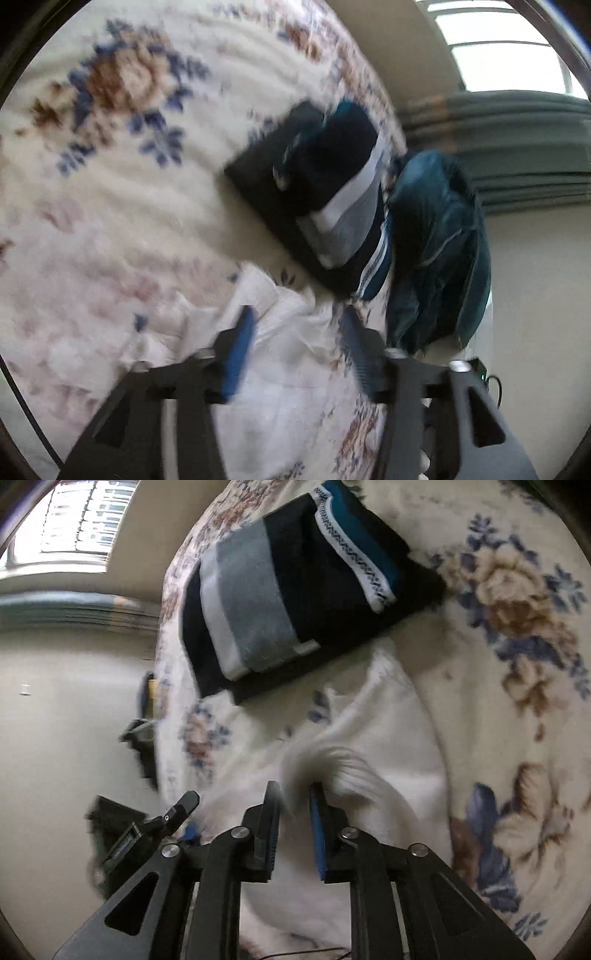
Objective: Fold small clothes
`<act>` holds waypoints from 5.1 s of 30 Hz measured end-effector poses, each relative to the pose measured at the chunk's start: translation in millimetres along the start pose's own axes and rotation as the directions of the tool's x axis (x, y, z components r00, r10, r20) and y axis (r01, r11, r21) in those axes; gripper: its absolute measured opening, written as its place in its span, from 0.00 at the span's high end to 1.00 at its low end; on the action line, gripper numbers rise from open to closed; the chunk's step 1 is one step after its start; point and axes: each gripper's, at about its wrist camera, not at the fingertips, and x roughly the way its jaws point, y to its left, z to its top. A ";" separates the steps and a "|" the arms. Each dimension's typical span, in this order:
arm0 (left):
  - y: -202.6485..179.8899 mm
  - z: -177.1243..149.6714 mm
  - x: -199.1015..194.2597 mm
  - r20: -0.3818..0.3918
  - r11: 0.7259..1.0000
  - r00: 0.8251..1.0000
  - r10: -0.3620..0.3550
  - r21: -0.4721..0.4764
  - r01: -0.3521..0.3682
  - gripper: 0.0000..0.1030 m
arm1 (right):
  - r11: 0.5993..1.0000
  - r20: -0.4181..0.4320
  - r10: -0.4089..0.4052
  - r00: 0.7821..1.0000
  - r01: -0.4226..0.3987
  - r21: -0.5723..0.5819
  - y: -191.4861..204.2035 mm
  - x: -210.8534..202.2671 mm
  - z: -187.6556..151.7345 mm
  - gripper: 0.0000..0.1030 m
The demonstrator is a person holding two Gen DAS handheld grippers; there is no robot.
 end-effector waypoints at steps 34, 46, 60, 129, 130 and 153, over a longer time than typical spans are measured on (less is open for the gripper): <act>28.1 27.7 61.5 -0.163 0.938 0.941 0.298 0.235 -0.256 0.47 | 0.926 -0.058 -0.377 0.925 0.375 -0.042 -58.2 69.5 36.3 0.92; 35.3 -29.3 63.3 -0.187 0.995 0.982 -0.010 0.096 0.029 0.81 | 0.958 -0.188 -0.278 0.942 0.286 0.014 -80.6 64.0 -29.9 0.66; 45.1 -38.0 63.9 -0.264 0.931 0.907 0.330 0.253 -0.265 0.35 | 0.956 -0.136 -0.293 0.946 0.292 -0.025 -77.8 27.3 -28.5 0.60; 1.9 16.6 101.4 -0.157 0.874 0.927 0.341 0.417 -0.250 0.47 | 0.919 -0.052 -0.394 0.918 0.392 -0.046 -40.7 77.3 23.4 0.69; -0.2 13.9 108.1 -0.141 0.851 0.921 0.363 0.452 -0.267 0.54 | 0.916 -0.069 -0.401 0.913 0.399 -0.046 -43.2 81.8 23.2 0.69; 28.1 26.8 97.6 -0.150 0.897 0.943 0.296 0.382 -0.221 0.68 | 0.896 -0.073 -0.436 0.897 0.424 -0.130 -36.2 99.5 41.7 0.89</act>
